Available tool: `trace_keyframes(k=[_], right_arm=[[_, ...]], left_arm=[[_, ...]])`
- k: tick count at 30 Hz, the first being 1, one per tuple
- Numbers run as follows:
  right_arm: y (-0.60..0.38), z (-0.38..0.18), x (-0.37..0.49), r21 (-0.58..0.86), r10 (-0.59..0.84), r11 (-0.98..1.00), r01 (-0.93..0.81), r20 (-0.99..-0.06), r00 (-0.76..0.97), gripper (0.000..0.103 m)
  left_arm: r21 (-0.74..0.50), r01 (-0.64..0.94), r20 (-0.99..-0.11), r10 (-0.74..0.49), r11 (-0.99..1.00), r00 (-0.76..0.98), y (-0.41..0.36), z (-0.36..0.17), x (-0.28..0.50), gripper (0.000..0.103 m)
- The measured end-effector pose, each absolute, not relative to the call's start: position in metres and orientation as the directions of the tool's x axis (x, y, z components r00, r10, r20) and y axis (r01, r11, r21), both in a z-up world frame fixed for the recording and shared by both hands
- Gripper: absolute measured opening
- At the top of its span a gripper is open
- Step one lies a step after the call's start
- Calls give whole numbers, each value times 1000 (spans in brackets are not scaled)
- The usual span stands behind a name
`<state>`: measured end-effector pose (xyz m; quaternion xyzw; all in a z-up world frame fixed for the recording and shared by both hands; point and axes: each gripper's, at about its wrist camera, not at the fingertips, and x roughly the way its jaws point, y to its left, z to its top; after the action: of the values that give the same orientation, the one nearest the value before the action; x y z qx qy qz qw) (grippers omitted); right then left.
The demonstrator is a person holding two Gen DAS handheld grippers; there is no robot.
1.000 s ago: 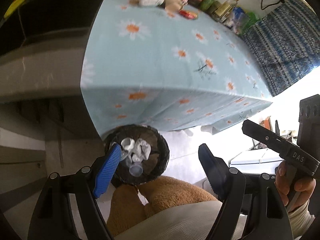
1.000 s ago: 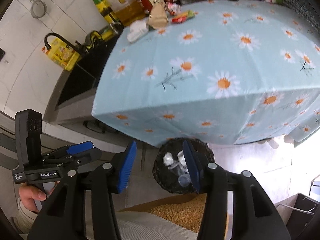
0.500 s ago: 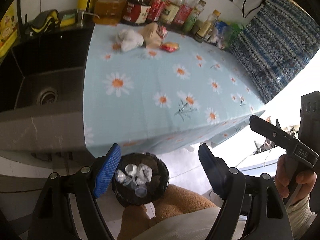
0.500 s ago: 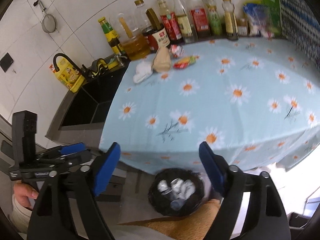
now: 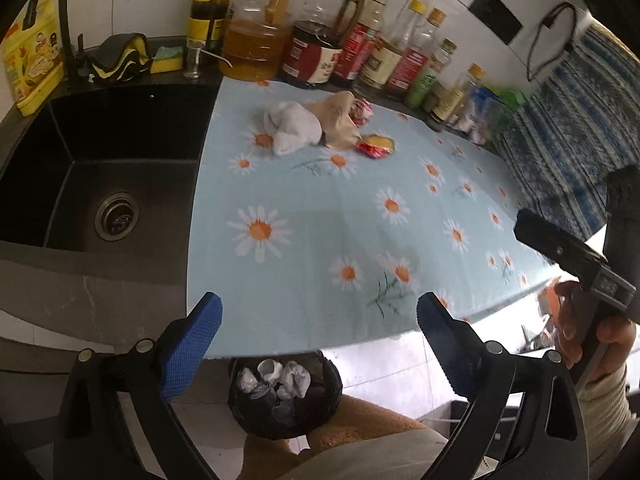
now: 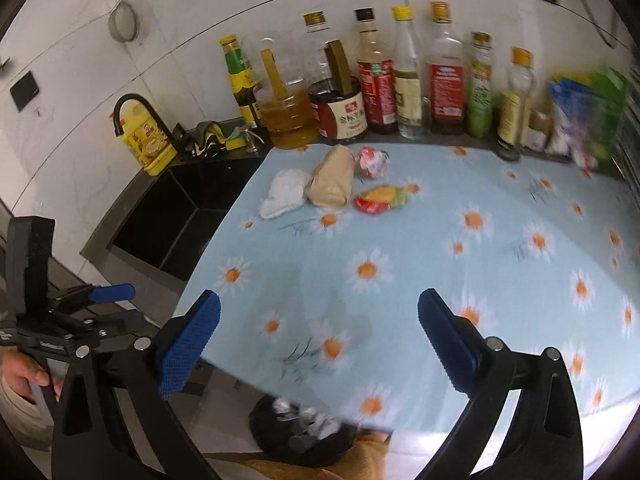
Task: Collect trash
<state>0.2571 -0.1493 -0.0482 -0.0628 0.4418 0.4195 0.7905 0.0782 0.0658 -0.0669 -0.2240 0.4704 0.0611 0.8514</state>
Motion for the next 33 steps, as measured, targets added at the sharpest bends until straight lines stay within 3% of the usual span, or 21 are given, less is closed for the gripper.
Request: trace_keyframes(k=[23,29,33], right_arm=[[-69,-148,428,250,647,210,-945,-761,-57,97],[-56,-163,430,202,626,153,-968,-777,-63,94],[-49,-170,432,165,614,149,-975,-788,-39,85]], left_arm=[[-260,-603,-902,33,754,431,58,-87,159,96],[-255,-638,-909,45,727,415,52,-92,165,96],[-253,-650,-912,47,716,407,48,-95,166,96]])
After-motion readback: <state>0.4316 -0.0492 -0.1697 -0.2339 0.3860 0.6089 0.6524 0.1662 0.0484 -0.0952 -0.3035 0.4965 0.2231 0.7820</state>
